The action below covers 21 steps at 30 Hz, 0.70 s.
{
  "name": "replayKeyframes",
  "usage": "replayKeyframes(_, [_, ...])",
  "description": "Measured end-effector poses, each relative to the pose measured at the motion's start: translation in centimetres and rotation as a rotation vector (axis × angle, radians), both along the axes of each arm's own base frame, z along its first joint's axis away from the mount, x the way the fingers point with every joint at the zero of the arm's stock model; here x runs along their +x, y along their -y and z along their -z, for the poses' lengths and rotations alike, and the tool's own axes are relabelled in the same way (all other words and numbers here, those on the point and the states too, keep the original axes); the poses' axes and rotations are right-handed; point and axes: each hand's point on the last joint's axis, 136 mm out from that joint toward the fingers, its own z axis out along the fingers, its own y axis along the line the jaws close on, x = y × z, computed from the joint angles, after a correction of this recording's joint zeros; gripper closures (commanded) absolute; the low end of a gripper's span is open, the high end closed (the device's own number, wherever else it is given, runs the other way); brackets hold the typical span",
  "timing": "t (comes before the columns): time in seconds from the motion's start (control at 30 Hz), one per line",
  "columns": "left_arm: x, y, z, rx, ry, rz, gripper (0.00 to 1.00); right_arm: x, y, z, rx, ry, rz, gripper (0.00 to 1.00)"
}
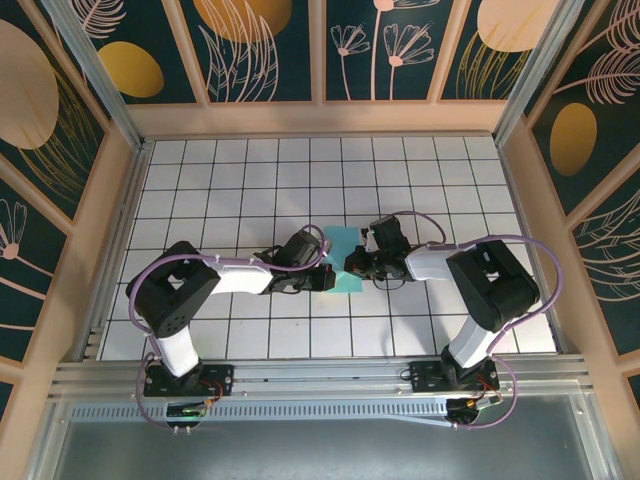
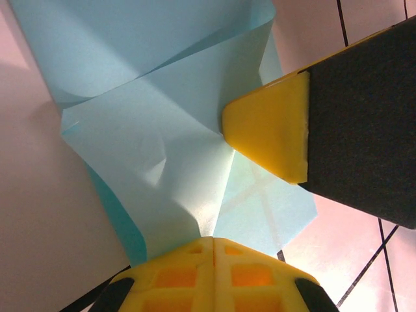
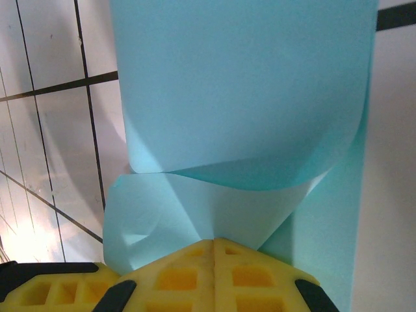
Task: Fold a paper plane with a square sheet of paper (fold left side to right side)
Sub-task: Fold the triangle a second time at the center of the table.
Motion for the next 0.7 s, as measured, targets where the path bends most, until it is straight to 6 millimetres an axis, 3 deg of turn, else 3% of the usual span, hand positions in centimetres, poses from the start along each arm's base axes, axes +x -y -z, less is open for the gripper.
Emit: replayKeyframes(0.7, [0.07,-0.41,0.69,0.014,0.009,-0.013,1.0,0.06,-0.01,-0.21,-0.016,0.003,-0.013,1.0])
